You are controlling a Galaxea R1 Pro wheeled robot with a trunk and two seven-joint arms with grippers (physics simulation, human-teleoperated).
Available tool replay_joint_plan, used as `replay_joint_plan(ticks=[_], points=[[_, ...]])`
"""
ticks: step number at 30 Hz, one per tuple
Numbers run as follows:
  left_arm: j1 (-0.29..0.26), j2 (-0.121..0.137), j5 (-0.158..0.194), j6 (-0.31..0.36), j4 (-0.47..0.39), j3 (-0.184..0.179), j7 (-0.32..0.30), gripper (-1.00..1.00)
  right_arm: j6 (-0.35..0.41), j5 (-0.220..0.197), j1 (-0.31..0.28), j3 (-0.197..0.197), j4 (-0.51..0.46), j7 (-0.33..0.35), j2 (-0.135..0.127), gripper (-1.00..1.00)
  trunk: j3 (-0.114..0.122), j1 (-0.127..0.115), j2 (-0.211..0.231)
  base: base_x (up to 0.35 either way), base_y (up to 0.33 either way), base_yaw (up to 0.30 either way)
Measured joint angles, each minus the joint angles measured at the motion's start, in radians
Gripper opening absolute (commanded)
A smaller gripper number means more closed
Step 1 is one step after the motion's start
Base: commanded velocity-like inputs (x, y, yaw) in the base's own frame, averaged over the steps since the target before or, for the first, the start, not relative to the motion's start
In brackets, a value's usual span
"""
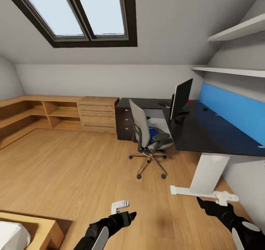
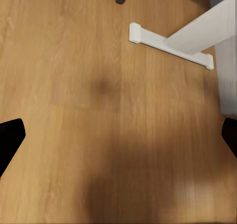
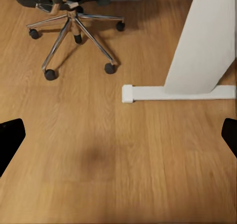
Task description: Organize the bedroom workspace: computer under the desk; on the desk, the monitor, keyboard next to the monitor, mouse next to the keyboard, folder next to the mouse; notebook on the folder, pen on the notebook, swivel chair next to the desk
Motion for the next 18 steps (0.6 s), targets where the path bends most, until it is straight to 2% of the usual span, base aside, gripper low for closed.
replay_joint_plan(ticks=[14, 18], points=[[0.000, -0.001, 0.000, 0.000, 0.000, -0.002, -0.001, 1.00, -0.005, 0.000, 0.000, 0.001, 0.021, -0.002, 0.000, 1.00, -0.006, 0.000, 0.000, 0.225, 0.218, -0.283], [0.000, 0.000, 0.000, -0.001, 0.000, -0.004, -0.001, 1.00, -0.006, -0.001, 0.000, 0.001, 0.025, 0.003, 0.000, 1.00, -0.008, 0.000, 0.000, 0.294, 0.069, -0.139]])
